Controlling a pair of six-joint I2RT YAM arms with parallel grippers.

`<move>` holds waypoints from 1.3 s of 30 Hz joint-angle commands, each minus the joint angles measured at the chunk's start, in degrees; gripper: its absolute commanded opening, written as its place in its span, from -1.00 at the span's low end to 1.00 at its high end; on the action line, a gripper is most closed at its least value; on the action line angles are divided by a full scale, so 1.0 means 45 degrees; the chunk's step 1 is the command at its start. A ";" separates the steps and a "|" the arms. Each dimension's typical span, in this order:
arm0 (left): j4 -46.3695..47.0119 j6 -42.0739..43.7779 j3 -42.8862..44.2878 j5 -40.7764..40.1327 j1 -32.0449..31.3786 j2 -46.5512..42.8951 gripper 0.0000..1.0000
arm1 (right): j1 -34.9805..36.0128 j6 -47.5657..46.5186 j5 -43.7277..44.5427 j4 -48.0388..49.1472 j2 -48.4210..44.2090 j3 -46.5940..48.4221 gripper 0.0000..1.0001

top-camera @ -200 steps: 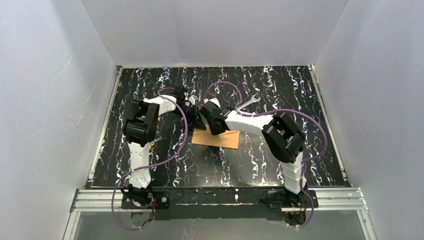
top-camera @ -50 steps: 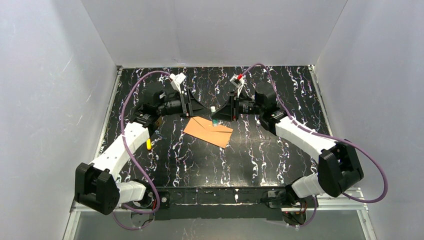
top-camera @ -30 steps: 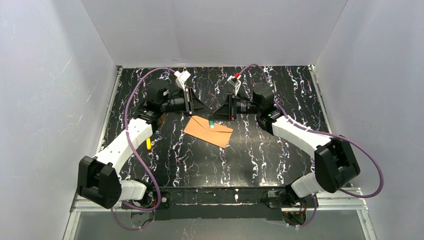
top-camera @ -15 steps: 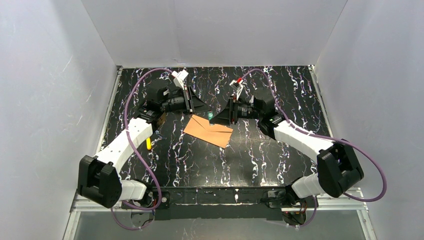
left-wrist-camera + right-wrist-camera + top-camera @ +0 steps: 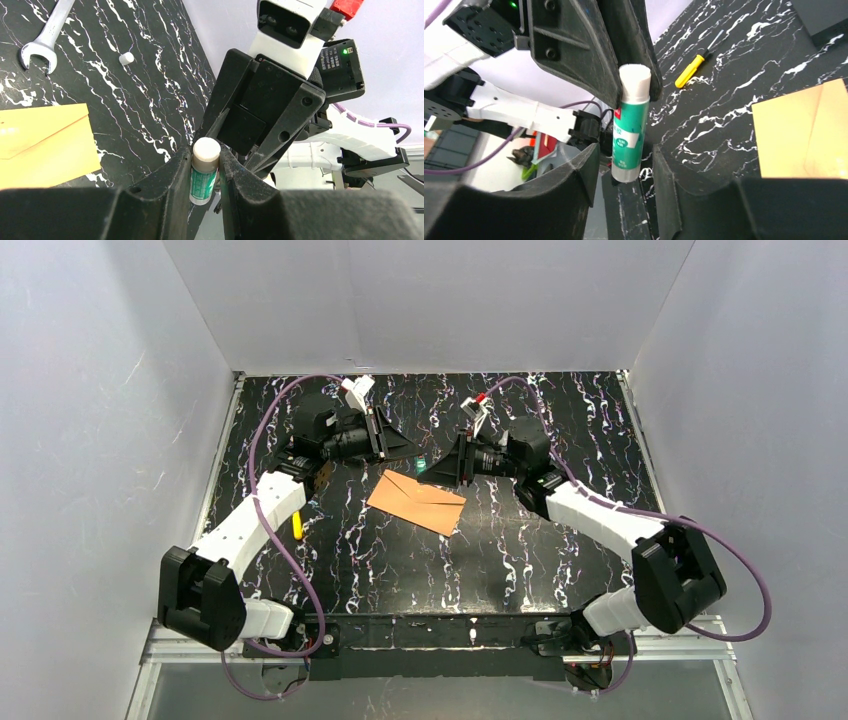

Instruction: Place the letter into the envelope and seal it

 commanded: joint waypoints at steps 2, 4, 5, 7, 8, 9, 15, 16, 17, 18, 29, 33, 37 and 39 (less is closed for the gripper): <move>0.0183 -0.0058 0.0376 0.0184 0.0036 -0.0270 -1.00 | 0.0210 0.1351 0.0049 0.2128 0.0603 0.0027 -0.23; 0.0183 -0.0078 0.0415 0.0154 0.0032 -0.0313 -1.00 | 0.0274 0.1610 -0.0109 0.2389 0.0778 0.0068 -0.38; 0.0217 -0.0072 0.0450 0.0249 0.0035 -0.0323 -1.00 | 0.0294 0.1624 -0.0054 0.2404 0.0765 0.0065 -0.48; 0.0298 0.0137 0.0518 0.0649 0.0036 -0.0392 -1.00 | 0.0297 0.1566 0.0136 0.2296 0.0667 0.0019 -0.67; 0.0300 0.0221 0.0489 0.0777 0.0031 -0.0482 -0.97 | 0.0297 0.1518 0.0228 0.2271 0.0571 0.0015 -0.74; 0.0300 0.0410 0.0420 0.0920 0.0033 -0.0586 -0.74 | 0.0297 0.1491 0.0362 0.2253 0.0486 0.0019 -0.78; 0.0300 0.0850 -0.0421 0.1305 0.0032 -0.1326 0.02 | 0.0288 0.1899 0.0491 0.3101 0.0254 0.0022 -0.83; 0.0337 0.0847 -0.0522 0.1389 0.0035 -0.1387 -0.05 | 0.0296 0.1880 0.0407 0.3118 0.0282 0.0059 -0.83; 0.0380 0.0840 -0.0590 0.1465 0.0036 -0.1419 -0.14 | 0.0295 0.1887 0.0355 0.3118 0.0308 0.0080 -0.83; 0.0425 0.0841 -0.0655 0.1470 0.0031 -0.1457 -0.21 | 0.0297 0.1878 0.0277 0.3128 0.0326 0.0093 -0.83; 0.1749 -0.0346 -0.0943 0.1716 0.0036 -0.1256 -0.63 | 0.0331 0.1859 -0.1464 0.3487 0.0679 0.0573 -0.80; 0.2172 -0.0627 -0.1247 0.1785 0.0035 -0.1251 -0.53 | 0.0423 0.1922 -0.1339 0.3651 0.0860 0.0745 -0.79; 0.2353 -0.0764 -0.1300 0.1684 0.0034 -0.1152 -0.50 | 0.0480 0.2630 -0.1064 0.4729 0.1124 0.0775 -0.81; 0.2435 -0.0821 -0.1216 0.1677 0.0033 -0.1045 -0.50 | 0.0526 0.3068 -0.0933 0.5266 0.1273 0.0786 -0.82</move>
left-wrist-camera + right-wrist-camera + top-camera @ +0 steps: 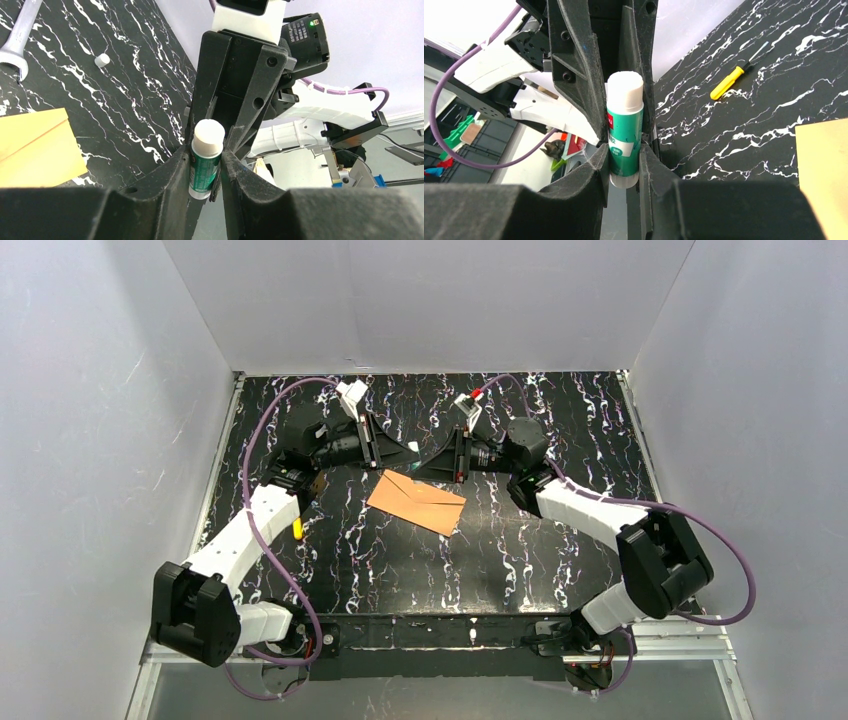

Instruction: Place the letter into the envelope and seal it

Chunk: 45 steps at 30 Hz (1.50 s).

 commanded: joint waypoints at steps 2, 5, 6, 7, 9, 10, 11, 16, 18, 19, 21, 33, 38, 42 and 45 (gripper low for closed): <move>0.0723 -0.0388 0.0147 0.0457 -0.0132 0.0053 -0.49 | 0.0331 0.0825 0.0190 0.2198 0.0314 0.0657 -0.83; 0.0787 -0.0392 0.0201 0.0477 -0.0124 0.0149 -0.44 | 0.0352 0.0872 0.0417 0.2253 0.0373 0.0662 -0.84; 0.0793 -0.0384 0.0219 0.0495 -0.0134 0.0165 -0.42 | 0.0352 0.0873 0.0474 0.2252 0.0406 0.0671 -0.84; 0.0796 -0.0363 0.0221 0.0492 -0.0126 0.0201 -0.39 | 0.0352 0.0888 0.0513 0.2220 0.0415 0.0694 -0.84; 0.0816 -0.0363 0.0267 0.0497 -0.0124 0.0279 -0.35 | 0.0351 0.0874 0.0540 0.2186 0.0466 0.0740 -0.83; 0.0809 -0.0336 0.0296 0.0514 -0.0124 0.0318 -0.35 | 0.0352 0.0879 0.0575 0.2161 0.0486 0.0761 -0.83; 0.0822 -0.0318 0.0331 0.0502 -0.0124 0.0352 -0.35 | 0.0352 0.0873 0.0584 0.2155 0.0510 0.0771 -0.83; 0.0845 -0.0264 0.0457 0.0351 -0.0124 0.0363 -0.78 | 0.0352 0.0649 0.0902 0.1777 0.0494 0.0751 -0.82; 0.0832 -0.0230 0.0536 0.0296 -0.0126 0.0335 -0.99 | 0.0352 0.0146 0.1337 0.1042 0.0320 0.0687 -0.68; 0.0837 -0.0185 0.0573 0.0242 -0.0127 0.0295 -1.00 | 0.0352 -0.0182 0.1607 0.0621 0.0138 0.0620 -0.48; 0.0849 -0.0065 0.0766 0.0160 -0.0125 0.0216 -1.00 | 0.0352 -0.0639 0.2172 0.0208 -0.0285 0.0352 -0.02; 0.1619 0.0140 0.4169 0.1113 -0.0134 0.0722 -1.00 | 0.0417 0.2180 0.3689 0.4720 -0.1586 -0.0701 0.19; 0.2301 -0.0313 0.4628 0.1442 -0.0125 0.0513 -1.00 | 0.0684 0.3725 0.3828 0.7322 -0.0758 0.0145 0.16; 0.2590 -0.0344 0.4825 0.1498 -0.0125 0.0432 -1.00 | 0.1051 0.4454 0.3598 0.8521 -0.0084 0.0962 0.21; 0.2698 -0.0434 0.4867 0.1454 -0.0124 0.0464 -1.00 | 0.1298 0.4072 0.3575 0.8098 -0.0044 0.1312 0.23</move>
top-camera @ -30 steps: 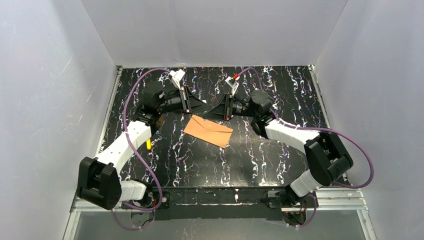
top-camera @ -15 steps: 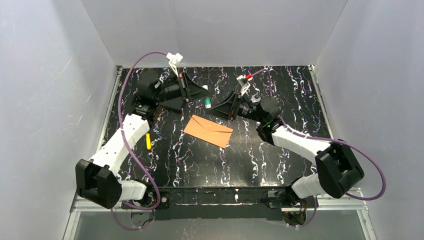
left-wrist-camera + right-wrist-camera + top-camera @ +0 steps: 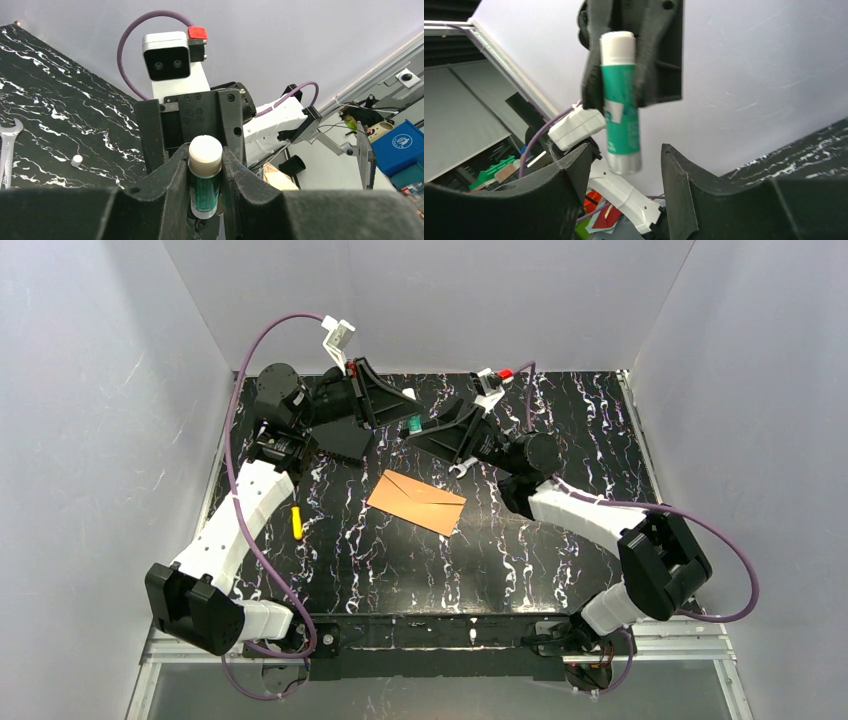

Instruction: Place the letter into the envelope and seal it

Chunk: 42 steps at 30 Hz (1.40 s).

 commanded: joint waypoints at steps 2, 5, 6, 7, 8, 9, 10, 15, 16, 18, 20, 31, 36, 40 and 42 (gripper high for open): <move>0.0624 -0.0195 0.0476 0.0356 -0.0032 -0.0269 -1.00 | 0.0308 0.0168 0.0254 0.1347 -0.0075 0.0915 0.23; 0.0653 -0.0216 0.0395 0.0256 -0.0032 -0.0351 -1.00 | 0.0309 0.0061 0.0370 0.1283 -0.0136 0.1003 0.11; 0.0658 -0.0205 0.0409 0.0206 -0.0032 -0.0375 -1.00 | 0.0309 0.0029 0.0395 0.1277 -0.0155 0.0993 -0.01; 0.0654 -0.0221 0.0411 0.0165 -0.0042 -0.0363 -1.00 | 0.0309 -0.0017 0.0399 0.1252 -0.0175 0.0959 -0.13; 0.0654 -0.0213 0.0401 0.0112 -0.0033 -0.0381 -1.00 | 0.0309 -0.0040 0.0401 0.1212 -0.0199 0.0911 -0.21; 0.0671 -0.0202 0.0410 0.0071 -0.0035 -0.0386 -1.00 | 0.0309 -0.0069 0.0375 0.1163 -0.0222 0.0833 -0.27; 0.0668 -0.0216 0.0381 -0.0003 -0.0035 -0.0374 -1.00 | 0.0309 -0.0119 0.0342 0.1059 -0.0247 0.0774 -0.29; 0.0661 -0.0320 0.0270 -0.0083 -0.0037 -0.0388 -1.00 | 0.0307 -0.0845 -0.0177 -0.0734 -0.0628 0.0820 -0.25; 0.0664 -0.0301 0.0225 -0.0083 -0.0032 -0.0406 -1.00 | 0.0308 -0.0978 -0.0203 -0.0870 -0.0693 0.0817 -0.21; 0.0668 -0.0285 0.0154 -0.0083 -0.0032 -0.0434 -1.00 | 0.0307 -0.1189 -0.0111 -0.1074 -0.0866 0.0746 -0.11; 0.0674 -0.0276 0.0110 -0.0101 -0.0033 -0.0456 -1.00 | 0.0309 -0.1308 0.0044 -0.1156 -0.0987 0.0655 -0.07; 0.0668 -0.0292 -0.0077 -0.0165 -0.0042 -0.0398 -1.00 | 0.0309 -0.2124 0.0482 -0.2679 -0.1166 0.0817 -0.87; -0.0042 0.0187 -0.0776 -0.1564 -0.0032 -0.0535 -1.00 | 0.0318 -0.6438 0.1540 -0.9447 -0.1538 0.2235 -0.97; -0.2605 0.1626 -0.1756 -0.4273 -0.0038 -0.0737 -1.00 | 0.0328 -1.1118 0.4236 -1.4627 -0.1219 0.3591 -0.97; -0.3891 0.1860 -0.1765 -0.5429 -0.0032 -0.0599 -1.00 | 0.0327 -1.2719 0.5315 -1.6273 -0.0823 0.4172 -0.97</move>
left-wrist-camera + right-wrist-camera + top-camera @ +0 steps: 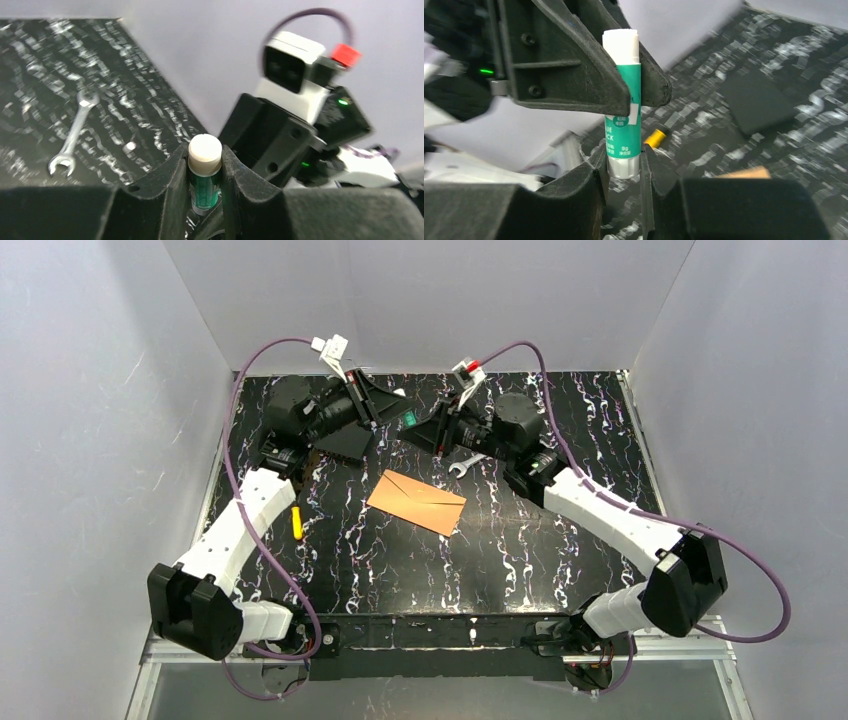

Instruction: Place the letter into the envelope and seal it

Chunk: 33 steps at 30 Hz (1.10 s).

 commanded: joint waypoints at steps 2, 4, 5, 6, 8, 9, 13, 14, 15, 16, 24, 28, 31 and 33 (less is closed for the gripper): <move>-0.4340 0.1326 0.0025 -0.3106 -0.0180 0.0009 -1.00 | -0.0052 -0.6034 0.4278 -0.6241 0.0852 0.1803 -0.97; -0.5921 0.1488 0.0938 -0.3575 -0.0169 0.0490 -1.00 | 0.0132 -0.6897 0.5527 -0.6655 0.1207 0.2139 -0.97; -0.6478 0.1477 0.1236 -0.3755 -0.0168 0.0731 -1.00 | 0.0219 -0.7193 0.6134 -0.6798 0.1402 0.2349 -0.97; -0.6967 0.1412 0.1547 -0.3934 -0.0168 0.0957 -1.00 | 0.0308 -0.7496 0.6642 -0.6870 0.1604 0.2551 -0.97; -0.7360 0.1369 0.2000 -0.3867 -0.0168 0.1412 -1.00 | 0.0474 -0.7805 0.7344 -0.6891 0.1833 0.2891 -0.97; -0.7273 0.1372 0.2138 -0.3626 -0.0151 0.1562 -1.00 | 0.0469 -0.7812 0.6642 -0.6691 0.1739 0.2939 -0.92; -0.5217 0.1221 0.2288 -0.1433 0.0119 0.1817 -1.00 | 0.0230 -0.6221 0.3006 -0.5054 0.0073 0.2335 0.57; -0.4920 0.1224 0.2414 -0.0858 0.0190 0.1845 -1.00 | 0.0107 -0.5384 0.2555 -0.4858 -0.0381 0.2242 0.80; -0.4409 0.1273 0.2493 -0.0288 0.0267 0.1851 -1.00 | -0.0038 -0.4584 0.2203 -0.4708 -0.0767 0.2152 0.88; -0.4089 0.1321 0.2559 0.0159 0.0331 0.1827 -1.00 | -0.0186 -0.3735 0.1920 -0.4524 -0.1142 0.2011 0.90; -0.1985 -0.0398 0.2904 0.2857 0.0396 0.1579 -1.00 | -0.0422 0.5045 0.2717 0.0739 -0.2742 -0.1535 0.71; -0.0047 -0.1745 0.2492 0.3235 0.0390 0.1147 -1.00 | -0.0405 0.6560 0.2639 0.2589 -0.2594 -0.2313 0.65; 0.0284 -0.2152 0.2613 0.3225 0.0392 0.1006 -1.00 | -0.0402 0.6990 0.2515 0.3396 -0.2428 -0.2559 0.65; 0.0456 -0.2420 0.2616 0.3216 0.0391 0.0962 -1.00 | -0.0383 0.7381 0.2421 0.4519 -0.2283 -0.2774 0.49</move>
